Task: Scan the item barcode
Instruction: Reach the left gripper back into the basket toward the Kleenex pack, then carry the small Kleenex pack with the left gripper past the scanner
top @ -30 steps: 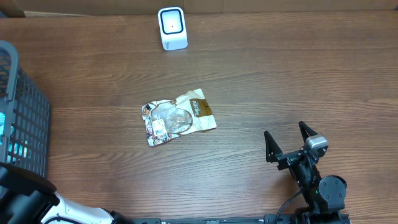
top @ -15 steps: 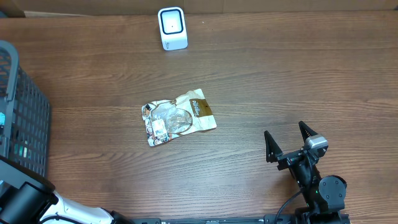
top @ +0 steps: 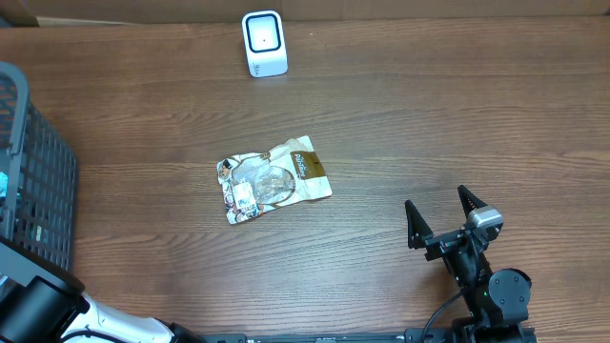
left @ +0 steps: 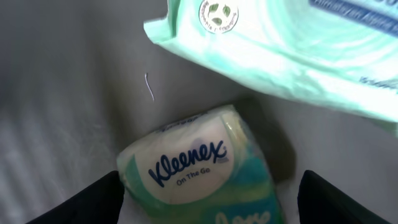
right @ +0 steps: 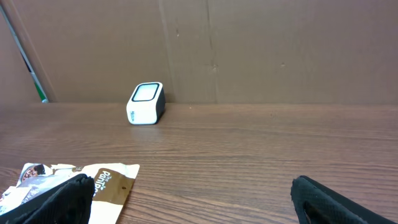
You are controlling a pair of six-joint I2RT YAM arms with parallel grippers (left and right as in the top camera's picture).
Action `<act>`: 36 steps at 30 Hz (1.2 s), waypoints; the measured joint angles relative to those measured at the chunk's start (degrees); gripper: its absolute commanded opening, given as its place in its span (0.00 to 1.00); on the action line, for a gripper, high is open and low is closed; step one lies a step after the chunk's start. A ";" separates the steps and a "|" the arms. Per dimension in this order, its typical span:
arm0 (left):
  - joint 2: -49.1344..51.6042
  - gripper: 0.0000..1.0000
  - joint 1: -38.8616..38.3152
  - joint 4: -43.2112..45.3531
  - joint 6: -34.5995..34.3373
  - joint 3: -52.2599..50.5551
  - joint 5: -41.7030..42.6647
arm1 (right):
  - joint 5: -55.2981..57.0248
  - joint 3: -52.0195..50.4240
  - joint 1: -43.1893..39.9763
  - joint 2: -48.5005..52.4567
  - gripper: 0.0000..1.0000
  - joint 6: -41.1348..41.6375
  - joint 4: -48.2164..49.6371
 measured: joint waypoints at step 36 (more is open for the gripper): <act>-2.19 0.04 -4.76 -37.00 4.24 52.11 19.17 | 0.02 0.00 0.00 0.00 1.00 0.00 0.00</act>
